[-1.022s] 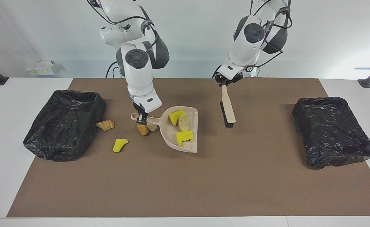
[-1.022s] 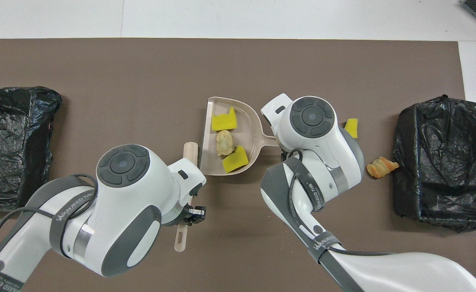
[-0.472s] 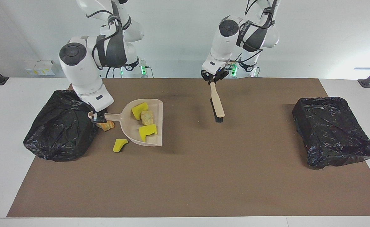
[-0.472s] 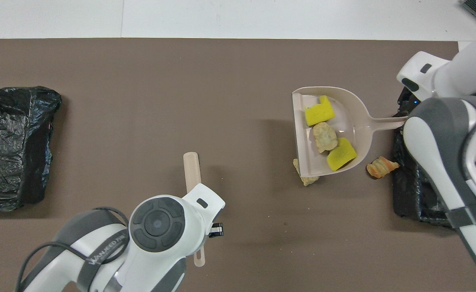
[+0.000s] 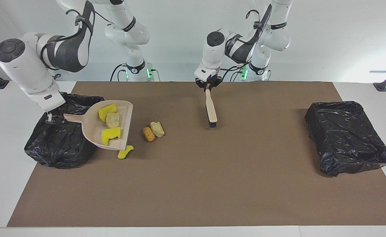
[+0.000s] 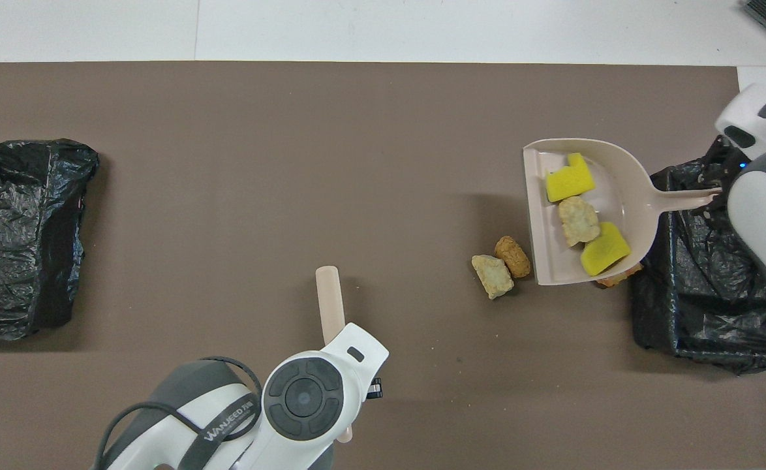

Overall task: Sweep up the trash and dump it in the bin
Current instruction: 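Carry the dustpan to the black bag while the left gripper drops the brush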

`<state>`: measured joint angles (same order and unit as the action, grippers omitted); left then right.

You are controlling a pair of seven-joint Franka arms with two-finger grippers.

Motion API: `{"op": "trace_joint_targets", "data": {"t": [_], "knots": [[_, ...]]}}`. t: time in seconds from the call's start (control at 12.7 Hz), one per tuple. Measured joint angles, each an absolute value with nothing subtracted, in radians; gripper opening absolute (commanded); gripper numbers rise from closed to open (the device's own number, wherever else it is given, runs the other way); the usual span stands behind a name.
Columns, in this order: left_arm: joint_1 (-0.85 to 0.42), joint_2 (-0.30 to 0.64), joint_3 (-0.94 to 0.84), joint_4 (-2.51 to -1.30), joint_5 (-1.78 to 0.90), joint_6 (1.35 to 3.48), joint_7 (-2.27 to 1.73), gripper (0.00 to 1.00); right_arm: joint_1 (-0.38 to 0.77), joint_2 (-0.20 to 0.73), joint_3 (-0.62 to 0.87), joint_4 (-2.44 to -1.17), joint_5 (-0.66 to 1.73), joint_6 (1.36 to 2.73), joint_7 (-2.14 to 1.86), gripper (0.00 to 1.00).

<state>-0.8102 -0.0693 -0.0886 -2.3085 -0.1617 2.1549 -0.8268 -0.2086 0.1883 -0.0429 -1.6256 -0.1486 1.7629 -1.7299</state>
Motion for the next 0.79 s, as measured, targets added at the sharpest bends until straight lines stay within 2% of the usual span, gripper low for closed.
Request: {"op": "trace_joint_targets", "data": {"t": [0.24,0.31,0.39,0.47,0.55,0.79], "knots": [[-0.821,-0.053,-0.088,-2.316,-0.162,2.165,-0.846,0.0,-0.305,0.184,-0.044,-1.622,-0.251,1.768,-1.773,0.0],[-0.821,-0.051,-0.088,-2.323,-0.162,2.169,-0.847,0.03,-0.323,0.175,-0.044,-1.62,-0.296,1.778,-1.773,0.0],[-0.821,-0.051,-0.086,-2.33,-0.161,2.172,-0.847,0.32,-0.331,0.159,-0.045,-1.62,-0.345,1.783,-1.77,0.0],[-0.821,-0.051,-0.085,-2.336,-0.161,2.176,-0.846,0.92,-0.333,0.139,-0.044,-1.624,-0.408,1.783,-1.759,0.0],[-0.821,-0.051,-0.084,-2.337,-0.161,2.179,-0.846,1.0,-0.332,0.12,-0.042,-1.638,-0.484,1.788,-1.729,0.0],[-0.818,-0.051,-0.077,-2.336,-0.16,2.18,-0.846,1.0,-0.313,0.035,-0.035,-1.801,-0.699,1.886,-1.529,0.0]]}}
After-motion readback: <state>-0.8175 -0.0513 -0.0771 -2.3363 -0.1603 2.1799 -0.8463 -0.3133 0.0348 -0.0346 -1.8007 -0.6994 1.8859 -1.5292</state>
